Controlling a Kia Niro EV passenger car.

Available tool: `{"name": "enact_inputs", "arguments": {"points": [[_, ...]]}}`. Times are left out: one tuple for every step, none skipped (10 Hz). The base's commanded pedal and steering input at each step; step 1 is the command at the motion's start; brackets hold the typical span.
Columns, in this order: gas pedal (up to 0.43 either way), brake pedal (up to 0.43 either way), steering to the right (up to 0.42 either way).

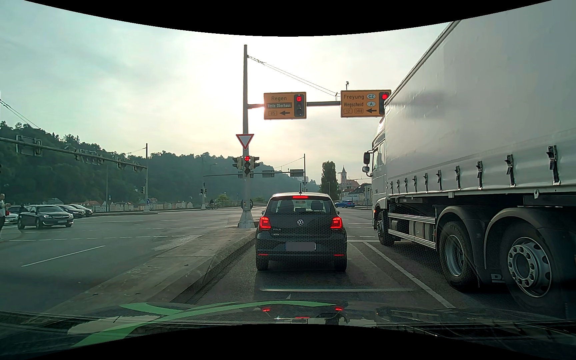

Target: Follow the waypoints while adhering to traffic rules and regulations

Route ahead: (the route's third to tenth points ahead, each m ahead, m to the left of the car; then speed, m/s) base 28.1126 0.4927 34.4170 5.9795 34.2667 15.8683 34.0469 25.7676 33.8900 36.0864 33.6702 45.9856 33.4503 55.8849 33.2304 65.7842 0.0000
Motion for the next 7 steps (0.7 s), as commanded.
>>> {"name": "enact_inputs", "arguments": {"points": [[0.0, 0.305, 0.002], [0.0, 0.305, 0.002], [0.0, 0.305, 0.002], [0.0, 0.305, 0.002], [0.0, 0.305, 0.002], [0.0, 0.305, 0.002], [0.0, 0.305, 0.002]]}}
